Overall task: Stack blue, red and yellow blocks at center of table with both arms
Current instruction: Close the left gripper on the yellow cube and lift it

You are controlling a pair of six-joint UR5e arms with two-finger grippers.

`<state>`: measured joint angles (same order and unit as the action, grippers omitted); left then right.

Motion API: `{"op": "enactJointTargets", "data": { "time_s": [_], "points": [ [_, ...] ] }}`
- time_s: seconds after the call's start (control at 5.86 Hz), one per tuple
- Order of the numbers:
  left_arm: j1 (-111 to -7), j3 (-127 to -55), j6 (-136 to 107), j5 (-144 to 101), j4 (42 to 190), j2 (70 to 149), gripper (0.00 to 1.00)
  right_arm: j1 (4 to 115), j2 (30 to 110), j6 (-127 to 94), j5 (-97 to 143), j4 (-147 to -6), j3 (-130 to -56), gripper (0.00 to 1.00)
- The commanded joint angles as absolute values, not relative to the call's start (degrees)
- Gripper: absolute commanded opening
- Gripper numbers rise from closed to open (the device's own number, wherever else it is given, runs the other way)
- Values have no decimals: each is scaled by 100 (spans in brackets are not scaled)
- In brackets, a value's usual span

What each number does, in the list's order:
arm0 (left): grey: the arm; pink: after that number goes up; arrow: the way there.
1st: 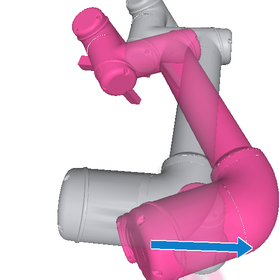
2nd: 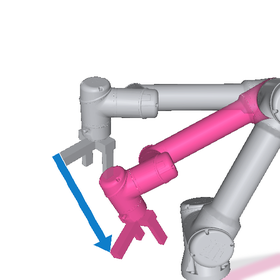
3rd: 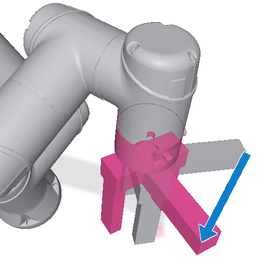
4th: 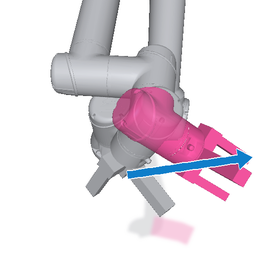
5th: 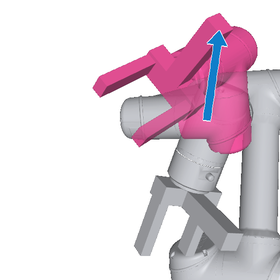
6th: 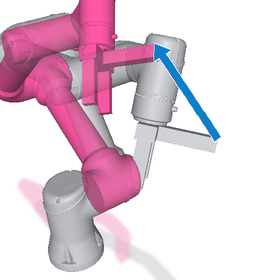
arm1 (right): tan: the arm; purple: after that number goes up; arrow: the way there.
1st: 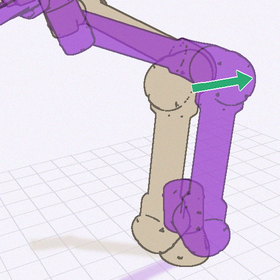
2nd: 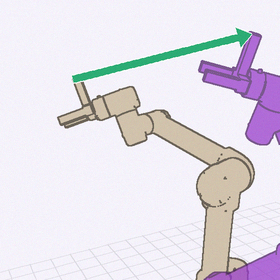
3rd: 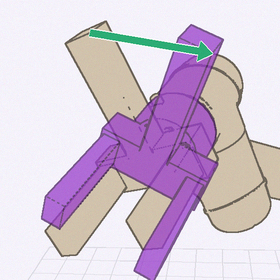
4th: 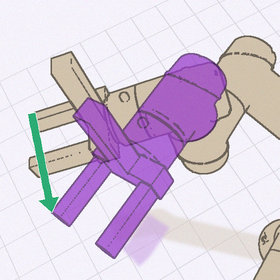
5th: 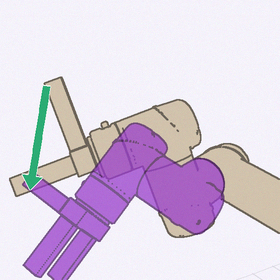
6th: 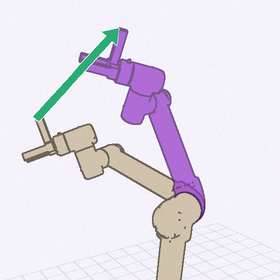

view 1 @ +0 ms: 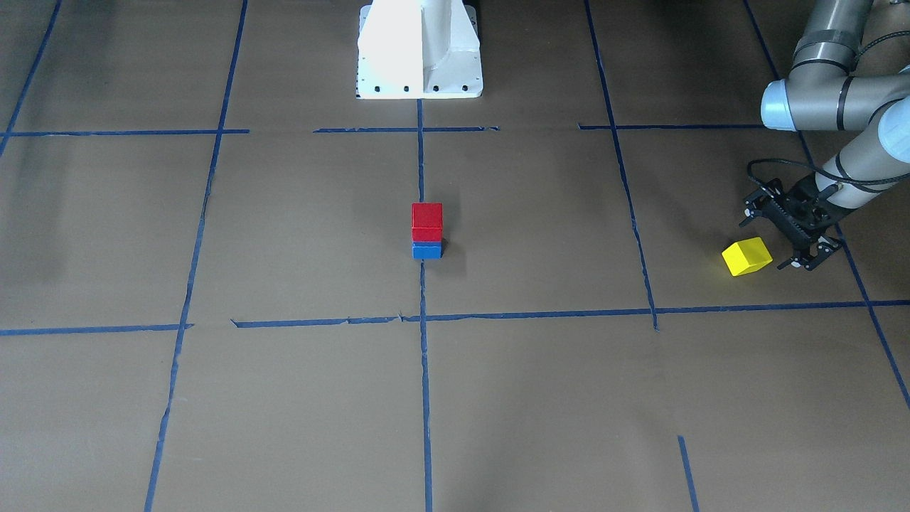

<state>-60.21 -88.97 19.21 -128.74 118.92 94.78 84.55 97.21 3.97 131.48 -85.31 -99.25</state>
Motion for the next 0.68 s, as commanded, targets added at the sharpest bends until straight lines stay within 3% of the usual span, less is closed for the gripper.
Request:
{"op": "enactJointTargets", "data": {
  "time_s": [0.0,0.51],
  "points": [
    [-5986,-8799,1916,-12867,11892,9501,100,8455,9721,404,13148,-8517,-9888,100],
    [-5968,-8518,1916,-12876,11909,9658,100,8455,9721,404,13140,-8517,-9870,100]
  ]
}}
